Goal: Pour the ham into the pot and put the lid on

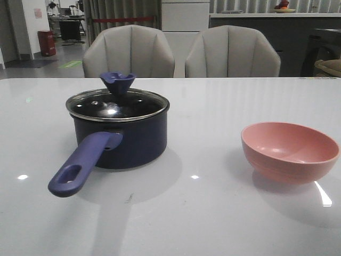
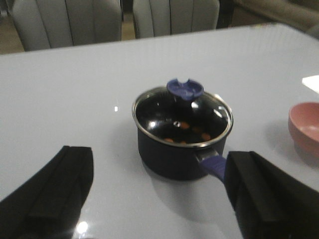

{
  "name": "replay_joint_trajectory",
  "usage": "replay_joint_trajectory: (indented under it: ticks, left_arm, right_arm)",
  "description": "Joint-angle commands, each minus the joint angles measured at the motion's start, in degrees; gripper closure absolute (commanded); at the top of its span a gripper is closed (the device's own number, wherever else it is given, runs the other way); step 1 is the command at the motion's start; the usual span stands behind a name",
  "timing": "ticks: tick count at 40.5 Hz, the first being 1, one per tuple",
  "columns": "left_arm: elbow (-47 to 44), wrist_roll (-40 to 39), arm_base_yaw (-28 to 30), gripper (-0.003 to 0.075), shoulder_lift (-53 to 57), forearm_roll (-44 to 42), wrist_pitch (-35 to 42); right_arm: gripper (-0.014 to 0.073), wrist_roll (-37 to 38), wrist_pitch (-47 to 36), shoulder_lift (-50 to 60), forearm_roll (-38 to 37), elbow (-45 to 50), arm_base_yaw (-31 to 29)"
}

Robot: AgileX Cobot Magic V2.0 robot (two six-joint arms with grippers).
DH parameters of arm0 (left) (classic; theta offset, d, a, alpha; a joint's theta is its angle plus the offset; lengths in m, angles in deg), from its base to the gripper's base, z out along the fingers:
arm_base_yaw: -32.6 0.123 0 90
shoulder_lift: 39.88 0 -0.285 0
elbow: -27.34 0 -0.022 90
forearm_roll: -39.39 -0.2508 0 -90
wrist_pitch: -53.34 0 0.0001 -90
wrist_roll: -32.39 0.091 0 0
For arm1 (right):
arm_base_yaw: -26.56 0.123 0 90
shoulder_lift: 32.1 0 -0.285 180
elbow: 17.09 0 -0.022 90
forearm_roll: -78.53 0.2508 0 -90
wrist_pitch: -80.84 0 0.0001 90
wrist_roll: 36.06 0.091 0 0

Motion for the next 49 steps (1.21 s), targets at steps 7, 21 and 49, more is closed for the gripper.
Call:
replay_joint_trajectory:
  ticks: [7,21,49]
  left_arm:
    - [-6.37,0.21,0.06,0.0225,7.04,0.92,12.63]
    - [-6.37,0.21,0.06,0.0587,7.28,0.92,14.18]
    - [-16.52,0.21,10.41,0.0589,17.95,-4.62,16.37]
  right_arm:
    - [0.0438,-0.27,-4.93,0.12,-0.04,-1.57,0.02]
    - [0.0438,-0.27,-4.93,0.12,-0.04,-1.57,0.02]
    - [0.0438,-0.27,-4.93,0.12,-0.04,-1.57,0.02]
